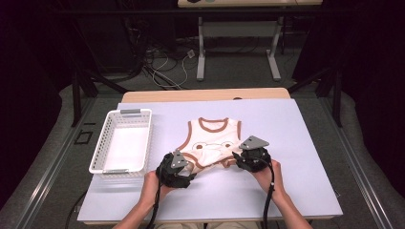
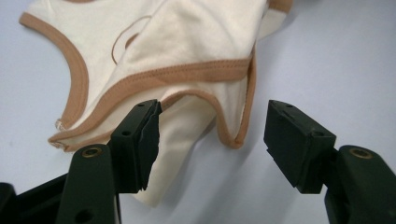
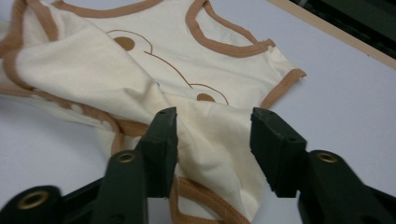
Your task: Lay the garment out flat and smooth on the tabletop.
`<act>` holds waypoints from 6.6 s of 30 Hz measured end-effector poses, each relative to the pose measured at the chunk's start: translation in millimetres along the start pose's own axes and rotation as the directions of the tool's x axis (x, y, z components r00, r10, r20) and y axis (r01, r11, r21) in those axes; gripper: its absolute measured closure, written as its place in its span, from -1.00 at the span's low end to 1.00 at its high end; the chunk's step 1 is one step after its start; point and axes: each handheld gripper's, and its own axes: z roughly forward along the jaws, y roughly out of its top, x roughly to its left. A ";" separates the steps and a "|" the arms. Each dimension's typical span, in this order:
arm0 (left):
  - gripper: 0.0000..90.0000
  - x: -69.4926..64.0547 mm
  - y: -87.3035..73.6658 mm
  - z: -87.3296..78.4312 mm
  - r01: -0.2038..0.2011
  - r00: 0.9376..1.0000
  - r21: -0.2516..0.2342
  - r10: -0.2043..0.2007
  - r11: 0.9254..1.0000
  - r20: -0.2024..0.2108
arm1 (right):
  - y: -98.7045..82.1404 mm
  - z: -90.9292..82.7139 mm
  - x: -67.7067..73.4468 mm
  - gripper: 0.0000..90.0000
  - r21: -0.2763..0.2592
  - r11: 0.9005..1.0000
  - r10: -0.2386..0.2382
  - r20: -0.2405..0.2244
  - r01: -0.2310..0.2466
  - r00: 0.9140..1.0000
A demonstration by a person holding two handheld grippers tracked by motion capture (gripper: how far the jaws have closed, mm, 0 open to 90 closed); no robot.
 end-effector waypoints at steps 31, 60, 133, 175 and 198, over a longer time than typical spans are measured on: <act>0.06 -22.9 0.8 5.0 -0.097 0.993 0.010 0.096 0.995 0.067 | -22.0 43.6 6.4 0.99 0.135 0.988 -0.074 0.014 0.071 0.997; 0.44 -19.2 -1.3 32.5 -0.011 0.998 0.009 0.010 1.000 0.065 | -12.7 -13.4 11.5 0.19 0.042 0.993 -0.104 -0.097 0.108 0.990; 0.93 -38.1 -19.5 -3.2 -0.057 0.961 0.058 0.039 0.997 0.274 | -41.6 -26.9 52.0 0.93 0.171 0.976 -0.052 -0.407 0.132 0.912; 0.93 -58.1 -41.5 -21.8 -0.084 0.928 0.088 0.046 0.993 0.369 | -57.7 -46.7 69.2 0.96 0.199 0.965 -0.044 -0.519 0.171 0.854; 0.93 -65.0 -49.3 -31.7 -0.085 0.915 0.092 0.042 0.992 0.402 | -65.8 -57.1 75.0 0.96 0.193 0.967 -0.026 -0.581 0.168 0.813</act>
